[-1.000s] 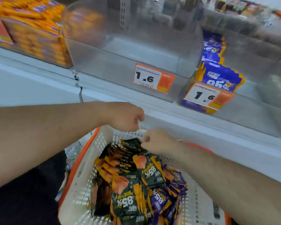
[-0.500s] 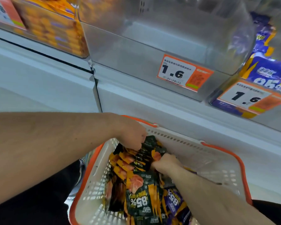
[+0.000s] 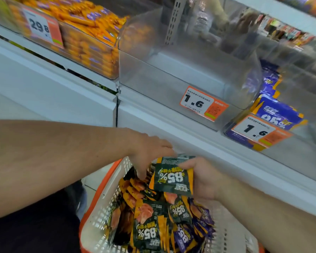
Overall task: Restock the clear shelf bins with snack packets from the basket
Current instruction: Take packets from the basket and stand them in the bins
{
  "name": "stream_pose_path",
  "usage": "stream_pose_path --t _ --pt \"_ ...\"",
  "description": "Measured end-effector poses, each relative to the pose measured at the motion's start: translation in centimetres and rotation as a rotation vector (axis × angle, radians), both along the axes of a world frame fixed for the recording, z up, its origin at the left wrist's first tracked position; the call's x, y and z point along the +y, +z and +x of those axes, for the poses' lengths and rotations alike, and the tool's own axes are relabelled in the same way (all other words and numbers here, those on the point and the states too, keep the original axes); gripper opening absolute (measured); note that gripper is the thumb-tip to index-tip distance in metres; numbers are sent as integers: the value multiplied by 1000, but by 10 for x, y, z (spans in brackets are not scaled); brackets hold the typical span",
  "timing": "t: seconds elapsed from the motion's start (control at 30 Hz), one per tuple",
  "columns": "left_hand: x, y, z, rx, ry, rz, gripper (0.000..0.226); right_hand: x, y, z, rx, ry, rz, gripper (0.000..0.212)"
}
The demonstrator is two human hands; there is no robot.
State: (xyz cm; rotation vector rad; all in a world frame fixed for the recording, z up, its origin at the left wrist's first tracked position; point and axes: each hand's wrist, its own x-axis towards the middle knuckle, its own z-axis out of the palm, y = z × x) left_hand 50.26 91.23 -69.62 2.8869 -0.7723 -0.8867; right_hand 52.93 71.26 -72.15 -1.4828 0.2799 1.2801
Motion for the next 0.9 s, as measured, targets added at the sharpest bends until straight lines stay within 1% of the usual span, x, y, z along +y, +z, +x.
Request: stream_pose_path --t 0.03,0.07,0.1,0.13,0.17,0.23,0.27,0.3,0.33,0.37,0.4,0.43,0.47,0.5,0.53,0.57,0.6,0.67,0.73,0.8,0.83,0.9 --pt "-2 2 0 -60 -3 -87 99 -3 7 1 43 -50 50 62" --pt "-4 2 -1 -136 9 -185 85 -7 14 1 78 -91 95 77" --pt "-11 4 1 -209 42 -273 69 -12 18 1 105 -127 134 85" --pt "-17 0 7 -238 111 -360 55 -16 21 2 114 -153 161 83" --pt "-21 -3 13 -202 204 -432 41 -20 25 0 109 -171 180 74" --pt "-27 -8 21 38 458 -490 15 -26 31 -4 83 -199 172 46" --pt "-26 -11 23 93 562 -555 11 -27 33 -4 68 -240 149 35" --pt "-22 -10 21 70 608 -628 8 -29 37 -2 6 -278 93 36" --pt "-18 -7 17 41 640 -701 13 -29 38 1 -106 -295 30 33" --pt "-14 -3 13 51 691 -755 19 -30 39 5 -238 -295 -26 25" --pt "-8 -1 7 101 746 -794 20 -30 41 8 -360 -263 -70 19" --pt "-4 0 6 154 782 -806 18 -31 42 10 -459 -215 -98 26" --pt "-2 2 6 197 797 -795 14 -30 43 10 -508 -141 -116 35" --pt "-1 2 6 234 774 -765 9 -29 44 9 -509 -89 -79 35" --pt "-4 5 5 273 733 -734 6 -27 47 5 -496 -65 -31 25" --pt "-6 5 6 306 692 -720 9 -25 48 3 -474 -77 13 11" --pt "-8 8 6 334 668 -718 12 -23 50 2 -463 -112 15 4" --pt "-14 14 9 355 674 -742 15 -22 49 3 -416 -218 4 15" --pt "-17 21 13 324 703 -811 17 -23 50 5 -239 -377 72 15" --pt "-15 29 17 242 713 -910 18 -26 53 3 -45 -475 153 16" --pt "-15 34 18 200 697 -946 18 -27 54 1 20 -501 190 19" --pt "-19 41 18 98 639 -958 18 -28 51 -1 122 -525 260 22"
